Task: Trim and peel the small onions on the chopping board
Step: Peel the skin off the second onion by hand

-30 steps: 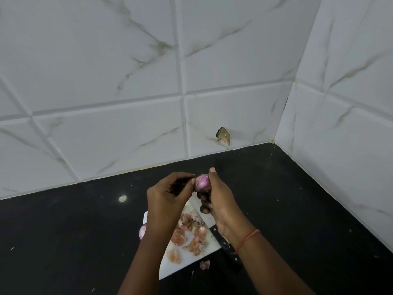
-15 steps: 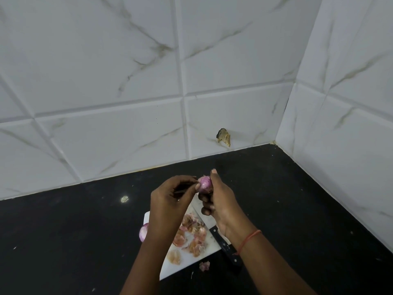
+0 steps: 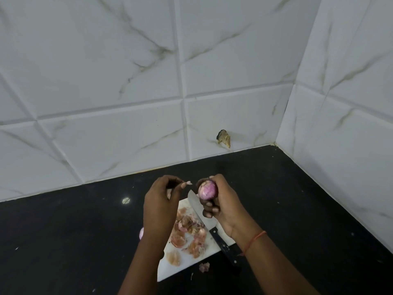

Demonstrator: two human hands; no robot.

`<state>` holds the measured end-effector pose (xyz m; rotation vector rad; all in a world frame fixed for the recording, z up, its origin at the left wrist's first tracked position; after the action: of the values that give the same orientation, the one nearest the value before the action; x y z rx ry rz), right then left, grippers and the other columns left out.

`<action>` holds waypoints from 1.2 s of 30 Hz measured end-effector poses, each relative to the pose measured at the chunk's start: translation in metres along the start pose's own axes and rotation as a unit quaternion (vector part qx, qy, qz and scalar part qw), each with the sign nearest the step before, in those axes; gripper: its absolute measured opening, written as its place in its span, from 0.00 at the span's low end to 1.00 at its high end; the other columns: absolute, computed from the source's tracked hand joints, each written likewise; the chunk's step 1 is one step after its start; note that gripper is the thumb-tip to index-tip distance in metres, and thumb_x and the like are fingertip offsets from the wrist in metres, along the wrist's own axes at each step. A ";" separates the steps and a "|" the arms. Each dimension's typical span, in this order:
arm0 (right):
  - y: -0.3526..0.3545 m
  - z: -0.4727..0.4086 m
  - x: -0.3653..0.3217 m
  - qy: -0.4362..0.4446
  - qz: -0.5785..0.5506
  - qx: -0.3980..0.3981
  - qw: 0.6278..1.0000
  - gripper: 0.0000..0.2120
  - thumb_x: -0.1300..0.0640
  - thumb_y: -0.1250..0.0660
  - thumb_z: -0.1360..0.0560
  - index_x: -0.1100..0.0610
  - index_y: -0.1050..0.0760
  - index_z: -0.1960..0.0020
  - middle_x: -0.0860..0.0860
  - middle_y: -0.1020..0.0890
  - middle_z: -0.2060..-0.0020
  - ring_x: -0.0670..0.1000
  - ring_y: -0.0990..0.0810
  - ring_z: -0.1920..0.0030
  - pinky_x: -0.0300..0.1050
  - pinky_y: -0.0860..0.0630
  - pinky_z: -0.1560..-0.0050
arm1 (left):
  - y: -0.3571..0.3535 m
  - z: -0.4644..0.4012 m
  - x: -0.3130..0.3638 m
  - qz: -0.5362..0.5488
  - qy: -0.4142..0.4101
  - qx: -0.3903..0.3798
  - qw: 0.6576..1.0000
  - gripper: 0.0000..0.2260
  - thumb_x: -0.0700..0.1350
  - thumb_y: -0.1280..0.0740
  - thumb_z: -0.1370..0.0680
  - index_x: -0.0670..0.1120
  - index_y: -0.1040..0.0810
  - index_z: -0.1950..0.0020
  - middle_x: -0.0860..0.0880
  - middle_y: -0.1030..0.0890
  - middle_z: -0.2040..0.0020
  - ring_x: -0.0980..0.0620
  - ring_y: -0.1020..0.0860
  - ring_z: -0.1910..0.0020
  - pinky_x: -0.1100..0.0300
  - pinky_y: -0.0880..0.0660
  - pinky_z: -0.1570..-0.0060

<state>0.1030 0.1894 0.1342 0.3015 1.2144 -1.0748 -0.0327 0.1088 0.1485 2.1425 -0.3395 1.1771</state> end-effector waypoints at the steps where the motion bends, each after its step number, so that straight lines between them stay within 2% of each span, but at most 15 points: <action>1: 0.000 -0.001 0.000 0.002 -0.002 0.001 1.000 0.20 0.47 0.46 0.21 0.62 0.24 0.55 0.52 0.32 0.75 0.47 0.39 0.76 0.43 0.38 0.71 | 0.000 0.000 -0.002 -0.017 -0.003 -0.008 1.000 0.07 0.43 0.28 0.22 0.56 0.19 0.52 0.59 0.18 0.53 0.61 0.20 0.52 0.56 0.21 0.50; 3: 0.001 -0.002 0.000 0.003 -0.012 0.009 1.000 0.20 0.47 0.45 0.21 0.60 0.24 0.58 0.53 0.31 0.74 0.47 0.38 0.76 0.43 0.37 0.70 | -0.004 -0.001 -0.006 -0.054 -0.010 -0.038 0.998 0.10 0.44 0.32 0.19 0.60 0.18 0.47 0.59 0.18 0.46 0.60 0.21 0.46 0.52 0.22 0.44; 5: 0.000 -0.004 0.000 0.013 -0.022 0.014 1.000 0.17 0.47 0.43 0.21 0.59 0.25 0.57 0.53 0.30 0.72 0.47 0.38 0.74 0.43 0.36 0.70 | -0.009 0.000 -0.004 -0.060 0.000 -0.076 0.995 0.13 0.48 0.38 0.16 0.60 0.22 0.35 0.56 0.21 0.36 0.56 0.25 0.36 0.49 0.28 0.33; 7: -0.001 -0.005 0.000 0.026 -0.029 0.026 0.999 0.16 0.48 0.42 0.22 0.59 0.24 0.55 0.53 0.30 0.70 0.47 0.36 0.73 0.43 0.35 0.70 | -0.012 0.004 0.004 -0.008 0.016 -0.099 0.995 0.16 0.51 0.39 0.17 0.59 0.26 0.29 0.57 0.24 0.33 0.59 0.28 0.32 0.54 0.31 0.31; 9: -0.001 -0.004 -0.002 0.043 -0.031 0.034 0.998 0.14 0.50 0.41 0.22 0.58 0.22 0.55 0.53 0.29 0.69 0.47 0.34 0.73 0.43 0.34 0.71 | -0.013 0.008 0.016 0.062 0.017 -0.100 0.993 0.14 0.51 0.35 0.19 0.58 0.22 0.33 0.60 0.21 0.37 0.63 0.25 0.36 0.61 0.28 0.36; 12: -0.001 -0.007 -0.003 0.055 -0.022 0.044 0.997 0.15 0.51 0.42 0.21 0.57 0.20 0.54 0.56 0.25 0.65 0.49 0.30 0.70 0.44 0.32 0.70 | -0.013 0.013 0.022 0.113 0.028 -0.070 0.991 0.13 0.54 0.28 0.26 0.55 0.17 0.43 0.59 0.16 0.47 0.60 0.19 0.45 0.64 0.22 0.45; 14: -0.002 -0.009 -0.003 0.058 -0.011 0.051 0.997 0.15 0.50 0.41 0.21 0.56 0.20 0.52 0.57 0.22 0.61 0.51 0.27 0.66 0.46 0.29 0.67 | -0.014 0.014 0.021 0.118 0.038 -0.039 0.992 0.10 0.50 0.24 0.28 0.53 0.16 0.47 0.57 0.15 0.52 0.59 0.18 0.49 0.66 0.22 0.49; 17: -0.004 -0.009 -0.007 0.116 0.003 0.037 0.993 0.13 0.44 0.38 0.25 0.52 0.20 0.52 0.50 0.20 0.62 0.50 0.24 0.62 0.50 0.28 0.59 | -0.014 0.015 0.021 0.144 0.046 -0.006 0.988 0.06 0.44 0.23 0.28 0.50 0.16 0.52 0.54 0.15 0.57 0.58 0.17 0.54 0.71 0.24 0.55; 19: -0.005 -0.006 -0.009 0.138 0.036 0.034 0.989 0.14 0.43 0.39 0.25 0.51 0.21 0.52 0.47 0.21 0.64 0.48 0.25 0.65 0.48 0.29 0.61 | -0.012 0.015 0.022 0.149 0.044 0.011 0.988 0.04 0.41 0.23 0.27 0.49 0.15 0.54 0.52 0.15 0.58 0.57 0.18 0.56 0.72 0.25 0.56; 21: -0.005 -0.005 -0.012 0.127 0.064 0.047 0.989 0.14 0.48 0.42 0.21 0.55 0.22 0.48 0.50 0.22 0.63 0.47 0.28 0.67 0.45 0.30 0.65 | -0.011 0.015 0.024 0.137 0.034 0.024 0.990 0.05 0.40 0.23 0.27 0.49 0.16 0.55 0.51 0.16 0.58 0.57 0.18 0.57 0.71 0.25 0.57; 23: -0.004 -0.007 -0.014 0.082 0.074 0.064 0.992 0.14 0.55 0.45 0.18 0.59 0.23 0.44 0.56 0.24 0.60 0.49 0.30 0.69 0.44 0.31 0.67 | -0.011 0.016 0.027 0.118 0.022 0.027 0.992 0.07 0.40 0.24 0.26 0.52 0.17 0.55 0.53 0.17 0.57 0.58 0.19 0.56 0.71 0.25 0.57; 27: -0.002 -0.005 -0.008 0.037 0.038 0.071 0.996 0.14 0.57 0.45 0.19 0.59 0.21 0.51 0.60 0.24 0.59 0.50 0.29 0.70 0.45 0.31 0.68 | -0.014 0.014 0.027 0.071 -0.001 0.018 0.997 0.07 0.41 0.28 0.23 0.54 0.20 0.52 0.55 0.20 0.54 0.61 0.22 0.54 0.73 0.27 0.57; 30: 0.003 -0.005 -0.003 0.038 -0.016 0.074 0.996 0.17 0.54 0.45 0.20 0.60 0.20 0.49 0.57 0.24 0.68 0.47 0.30 0.76 0.43 0.31 0.72 | -0.016 0.011 0.021 0.057 0.005 0.011 0.998 0.06 0.42 0.29 0.22 0.54 0.21 0.53 0.55 0.20 0.54 0.63 0.22 0.54 0.74 0.28 0.57; 33: 0.004 -0.006 -0.002 0.020 -0.061 0.064 0.996 0.19 0.50 0.46 0.19 0.62 0.23 0.55 0.56 0.28 0.75 0.48 0.37 0.79 0.42 0.37 0.73 | -0.015 0.007 0.010 0.026 0.003 -0.002 1.000 0.05 0.45 0.29 0.22 0.56 0.19 0.54 0.58 0.20 0.54 0.59 0.22 0.53 0.68 0.26 0.57; 36: 0.001 -0.009 0.001 -0.016 -0.141 0.037 0.989 0.26 0.45 0.47 0.18 0.62 0.26 0.63 0.56 0.30 0.77 0.49 0.41 0.78 0.43 0.41 0.72 | -0.020 0.006 0.006 -0.042 -0.018 -0.053 0.998 0.14 0.45 0.36 0.18 0.62 0.21 0.37 0.62 0.23 0.42 0.56 0.25 0.40 0.56 0.25 0.43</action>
<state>0.0988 0.1955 0.1293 0.1721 1.2134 -1.3658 -0.0150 0.1201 0.1424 2.0680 -0.3178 1.0515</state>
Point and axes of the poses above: each hand's wrist, its own z-axis away from the middle knuckle, its own y-axis out of the back of the hand, x = y × z, the point moved 6 cm from there along -z, towards the middle knuckle
